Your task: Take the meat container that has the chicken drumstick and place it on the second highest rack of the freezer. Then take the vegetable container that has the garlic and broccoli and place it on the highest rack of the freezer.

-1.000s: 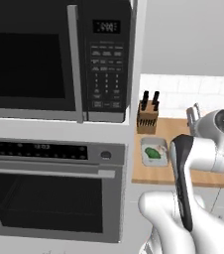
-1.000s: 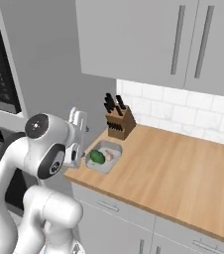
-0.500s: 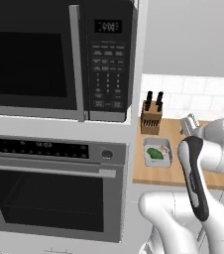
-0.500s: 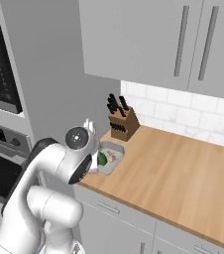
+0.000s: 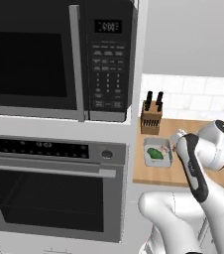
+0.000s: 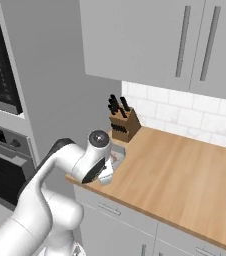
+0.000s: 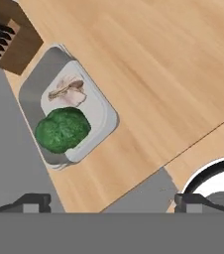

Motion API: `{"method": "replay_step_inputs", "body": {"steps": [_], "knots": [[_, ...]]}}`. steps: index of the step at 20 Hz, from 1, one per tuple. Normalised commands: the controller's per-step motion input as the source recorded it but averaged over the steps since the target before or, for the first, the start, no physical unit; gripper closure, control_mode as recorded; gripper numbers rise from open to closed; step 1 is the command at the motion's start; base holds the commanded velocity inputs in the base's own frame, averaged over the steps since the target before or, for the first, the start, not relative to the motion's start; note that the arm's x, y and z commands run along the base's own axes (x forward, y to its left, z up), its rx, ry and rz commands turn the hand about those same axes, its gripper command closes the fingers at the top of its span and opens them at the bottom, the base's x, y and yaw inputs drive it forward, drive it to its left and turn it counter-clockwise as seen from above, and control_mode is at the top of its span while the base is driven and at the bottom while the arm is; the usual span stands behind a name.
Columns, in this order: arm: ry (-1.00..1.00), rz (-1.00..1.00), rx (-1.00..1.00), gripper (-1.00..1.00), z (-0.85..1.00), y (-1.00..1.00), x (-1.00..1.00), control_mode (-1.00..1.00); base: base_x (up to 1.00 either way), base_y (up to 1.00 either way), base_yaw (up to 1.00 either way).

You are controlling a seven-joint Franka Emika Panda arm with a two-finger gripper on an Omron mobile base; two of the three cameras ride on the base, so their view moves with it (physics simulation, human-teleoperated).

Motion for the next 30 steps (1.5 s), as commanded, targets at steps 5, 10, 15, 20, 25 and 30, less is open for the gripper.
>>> {"method": "replay_step_inputs", "body": {"steps": [5, 10, 15, 20, 25, 30], "knots": [[0.19, 0.02, -0.07, -1.0, -0.44, -0.07, 0.18, -1.0, 0.0, 0.0, 0.0], [0.05, 0.01, -0.01, -1.0, -0.51, -0.02, 0.25, -1.0, 0.0, 0.0, 0.0], [0.01, 0.0, 0.0, -1.0, -0.21, -0.06, 0.54, -1.0, 0.0, 0.0, 0.0], [0.02, 0.0, 0.01, -1.0, -0.24, -0.23, 0.58, -1.0, 0.0, 0.0, 0.0], [0.08, 0.0, 0.03, -1.0, -0.22, -0.3, 0.57, -1.0, 0.0, 0.0, 0.0], [0.05, 0.01, 0.0, -1.0, -0.33, 0.0, 0.09, -1.0, 0.0, 0.0, 0.0]]}}
